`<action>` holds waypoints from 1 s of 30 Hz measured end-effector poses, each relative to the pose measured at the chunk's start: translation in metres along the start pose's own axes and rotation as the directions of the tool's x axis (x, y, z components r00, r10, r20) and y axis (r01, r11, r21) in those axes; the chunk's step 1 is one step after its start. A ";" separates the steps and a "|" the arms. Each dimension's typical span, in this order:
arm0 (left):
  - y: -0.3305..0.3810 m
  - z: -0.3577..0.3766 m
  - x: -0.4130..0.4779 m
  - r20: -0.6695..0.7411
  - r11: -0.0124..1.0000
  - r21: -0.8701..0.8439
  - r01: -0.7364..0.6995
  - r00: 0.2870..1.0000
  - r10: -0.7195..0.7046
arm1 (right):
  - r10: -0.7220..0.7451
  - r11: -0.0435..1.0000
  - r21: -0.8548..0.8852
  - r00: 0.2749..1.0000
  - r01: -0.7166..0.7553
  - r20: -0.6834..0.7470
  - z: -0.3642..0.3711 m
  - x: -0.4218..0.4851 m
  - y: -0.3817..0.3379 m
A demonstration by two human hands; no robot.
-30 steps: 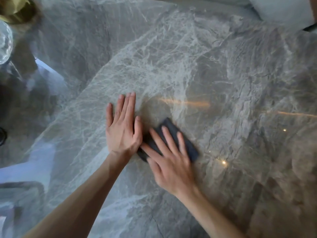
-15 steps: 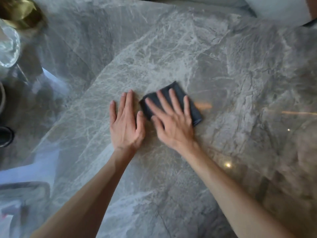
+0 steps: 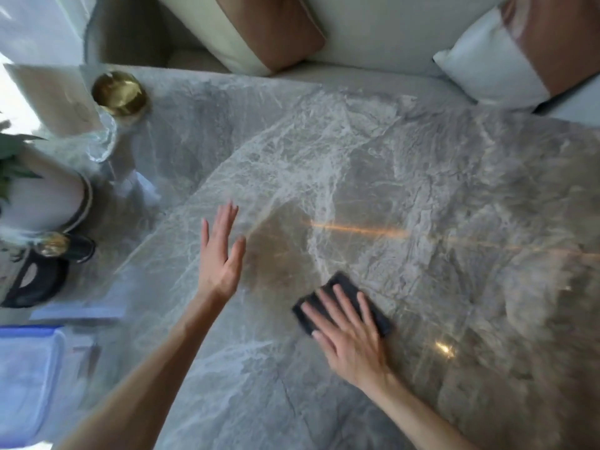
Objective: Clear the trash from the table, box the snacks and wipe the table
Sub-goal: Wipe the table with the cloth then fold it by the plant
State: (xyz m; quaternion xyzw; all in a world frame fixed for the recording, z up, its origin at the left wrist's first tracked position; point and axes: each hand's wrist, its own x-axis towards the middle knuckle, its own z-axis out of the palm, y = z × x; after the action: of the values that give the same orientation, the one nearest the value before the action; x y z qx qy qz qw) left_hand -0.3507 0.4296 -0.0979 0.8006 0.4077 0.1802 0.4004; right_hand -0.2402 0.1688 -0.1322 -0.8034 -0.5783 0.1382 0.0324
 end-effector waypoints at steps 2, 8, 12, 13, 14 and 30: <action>-0.004 -0.011 -0.028 -0.012 0.992 0.129 0.016 1.000 -0.015 | 0.196 0.980 -0.023 0.980 -0.197 -0.017 -0.008 0.020 0.022; -0.036 -0.014 -0.068 0.028 0.964 0.175 0.200 0.978 -0.208 | 0.562 0.826 0.106 0.824 -0.554 -0.068 -0.027 0.147 0.040; -0.049 -0.016 -0.038 0.086 0.964 0.230 0.133 0.984 -0.156 | 0.319 0.946 0.071 0.947 -0.316 -0.042 -0.023 0.202 -0.007; -0.052 -0.015 -0.030 0.101 0.955 0.278 0.102 0.986 -0.135 | 0.250 0.968 0.051 0.967 -0.247 -0.047 -0.019 0.207 -0.024; -0.056 -0.013 -0.023 0.115 0.936 0.344 0.081 0.985 -0.127 | 0.193 0.981 0.040 0.979 -0.191 -0.061 -0.015 0.209 -0.039; -0.074 -0.011 -0.016 0.155 0.824 0.564 0.053 0.973 -0.169 | -0.041 0.998 0.046 0.999 0.039 0.036 0.004 0.008 -0.034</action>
State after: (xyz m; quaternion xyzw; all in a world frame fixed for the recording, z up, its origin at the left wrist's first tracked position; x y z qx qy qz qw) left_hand -0.4049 0.4478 -0.1483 0.8711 0.4464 -0.0504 0.1983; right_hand -0.2701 0.1866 -0.1304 -0.7880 -0.5916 0.1652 0.0428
